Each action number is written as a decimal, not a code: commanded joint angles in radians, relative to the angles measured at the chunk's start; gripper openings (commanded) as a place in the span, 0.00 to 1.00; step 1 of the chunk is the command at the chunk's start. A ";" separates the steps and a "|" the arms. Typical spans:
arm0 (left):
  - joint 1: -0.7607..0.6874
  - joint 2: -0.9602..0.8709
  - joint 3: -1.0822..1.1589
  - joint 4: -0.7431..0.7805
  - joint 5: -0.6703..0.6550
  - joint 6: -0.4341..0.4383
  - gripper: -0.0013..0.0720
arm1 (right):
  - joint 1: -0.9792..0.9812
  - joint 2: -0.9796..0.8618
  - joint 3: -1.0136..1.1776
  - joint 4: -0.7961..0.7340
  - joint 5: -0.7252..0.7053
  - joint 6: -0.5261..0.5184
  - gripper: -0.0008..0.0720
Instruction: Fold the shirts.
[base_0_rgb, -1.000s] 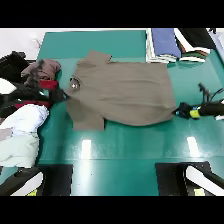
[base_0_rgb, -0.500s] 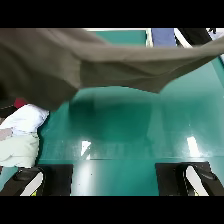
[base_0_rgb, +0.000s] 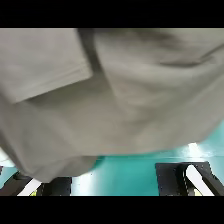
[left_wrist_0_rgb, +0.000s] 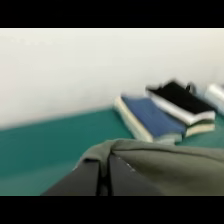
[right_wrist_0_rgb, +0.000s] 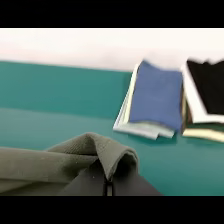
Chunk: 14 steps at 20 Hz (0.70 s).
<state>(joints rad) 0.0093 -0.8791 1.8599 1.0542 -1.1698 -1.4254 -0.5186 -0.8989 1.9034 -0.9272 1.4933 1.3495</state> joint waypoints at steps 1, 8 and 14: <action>0.000 -0.136 -0.204 -0.042 -0.062 -0.014 0.06 | 0.109 -0.139 -0.093 -0.100 0.083 0.042 0.03; -0.003 -0.542 -0.462 -0.046 -0.018 0.016 0.06 | 0.327 -0.495 -0.439 -0.329 -0.005 0.075 0.03; 0.016 -0.695 -0.369 -0.040 0.087 0.035 0.06 | 0.328 -0.715 -0.267 -0.324 -0.089 0.070 0.03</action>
<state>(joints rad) 0.0128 -1.5127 1.4567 1.0111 -1.1095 -1.4036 -0.1955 -1.5219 1.5669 -1.2388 1.4216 1.4216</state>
